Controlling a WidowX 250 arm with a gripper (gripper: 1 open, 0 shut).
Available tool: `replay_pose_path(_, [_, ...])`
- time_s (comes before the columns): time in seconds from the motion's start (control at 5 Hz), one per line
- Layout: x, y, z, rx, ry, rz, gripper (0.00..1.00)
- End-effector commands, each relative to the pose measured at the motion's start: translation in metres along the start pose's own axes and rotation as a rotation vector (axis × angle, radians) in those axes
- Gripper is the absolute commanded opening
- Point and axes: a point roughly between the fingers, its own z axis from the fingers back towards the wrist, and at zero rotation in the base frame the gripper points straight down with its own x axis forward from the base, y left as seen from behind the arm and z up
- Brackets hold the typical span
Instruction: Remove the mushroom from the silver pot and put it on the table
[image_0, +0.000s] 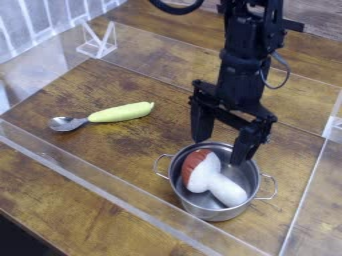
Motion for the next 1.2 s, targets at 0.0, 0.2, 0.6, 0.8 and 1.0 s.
replay_pose_path(0.0, [0.013, 0.006, 0.04, 0.011, -0.112, -0.019, 1.0])
replay_pose_path(0.2, [0.021, 0.01, 0.037, 0.014, -0.114, -0.051, 1.0])
replay_pose_path(0.6, [0.03, 0.016, 0.022, 0.003, -0.088, -0.083, 1.0])
replay_pose_path(0.8, [0.029, 0.023, 0.014, -0.005, -0.074, -0.09, 1.0])
replay_pose_path(1.0, [0.024, 0.025, 0.012, -0.008, -0.069, -0.101, 1.0])
